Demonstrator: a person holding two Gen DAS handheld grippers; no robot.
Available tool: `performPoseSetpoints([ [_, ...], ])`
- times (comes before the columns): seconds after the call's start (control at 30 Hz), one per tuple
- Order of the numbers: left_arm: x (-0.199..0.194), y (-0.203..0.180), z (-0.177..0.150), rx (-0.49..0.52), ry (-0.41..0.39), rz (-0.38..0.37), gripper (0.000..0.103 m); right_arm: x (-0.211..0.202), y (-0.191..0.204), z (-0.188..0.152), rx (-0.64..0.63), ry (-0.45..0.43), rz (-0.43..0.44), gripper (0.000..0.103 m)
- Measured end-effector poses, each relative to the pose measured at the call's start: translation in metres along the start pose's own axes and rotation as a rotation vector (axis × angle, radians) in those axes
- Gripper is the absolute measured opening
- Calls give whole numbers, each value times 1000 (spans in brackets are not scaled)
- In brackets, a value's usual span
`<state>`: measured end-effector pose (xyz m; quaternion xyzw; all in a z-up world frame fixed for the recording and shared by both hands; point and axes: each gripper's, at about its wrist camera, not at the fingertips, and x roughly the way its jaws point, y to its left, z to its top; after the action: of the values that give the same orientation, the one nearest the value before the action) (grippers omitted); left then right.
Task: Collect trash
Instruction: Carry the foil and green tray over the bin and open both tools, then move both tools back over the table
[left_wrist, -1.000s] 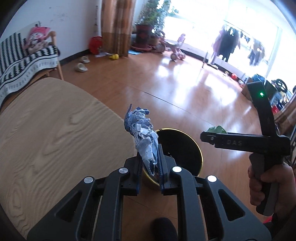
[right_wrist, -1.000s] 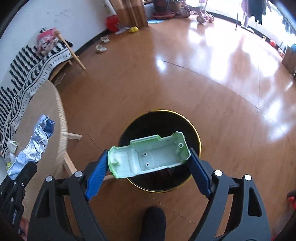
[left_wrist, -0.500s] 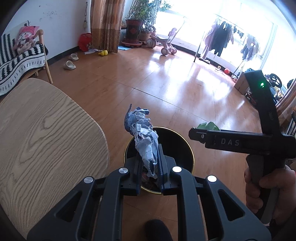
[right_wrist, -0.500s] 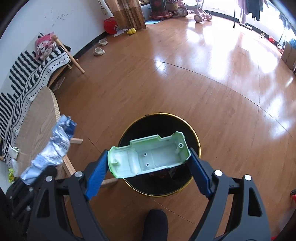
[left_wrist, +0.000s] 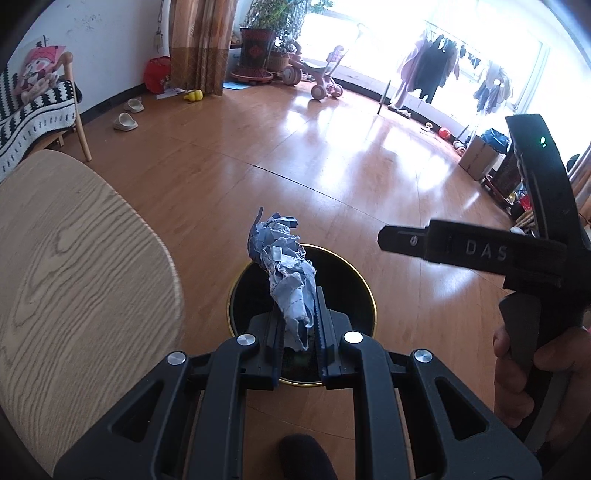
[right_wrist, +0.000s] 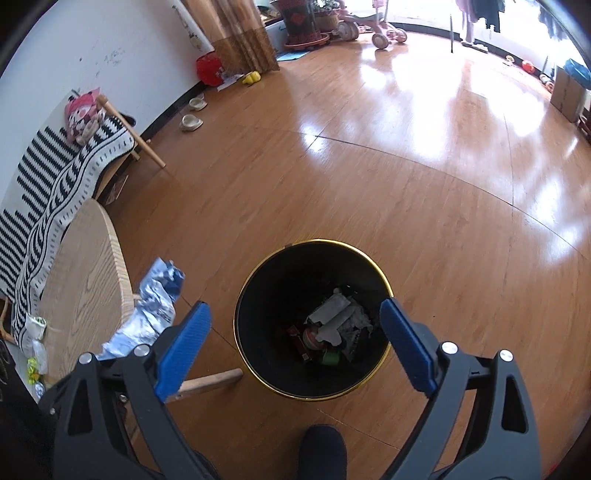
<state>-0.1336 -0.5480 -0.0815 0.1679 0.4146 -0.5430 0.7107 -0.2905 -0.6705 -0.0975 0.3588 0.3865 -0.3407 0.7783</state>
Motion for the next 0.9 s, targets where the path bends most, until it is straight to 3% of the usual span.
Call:
performPoseSetpoints([
  [0.23,18,-5,-1,8,19,-75,14,-5,-10,2,38,-22,-13,90],
  [0.27,20,-6,0,12,20,-81,20,-6,-12,2,45,-26,-13,90],
  [0.3,23,-7,1,15,23,-78,27,-7,-14,2,52,-29,-13,90],
  [0.37,23,-4,2,2,11,-54,79,-7,-15,3,59,-32,-10,90],
  [0.7,-2,10,4,-51,-34,-13,81,-6,6,1,23,-35,4,91],
  [0.9,-48,39,1,-97,-81,73,92,-4,59,-2,-59,-32,34,91],
])
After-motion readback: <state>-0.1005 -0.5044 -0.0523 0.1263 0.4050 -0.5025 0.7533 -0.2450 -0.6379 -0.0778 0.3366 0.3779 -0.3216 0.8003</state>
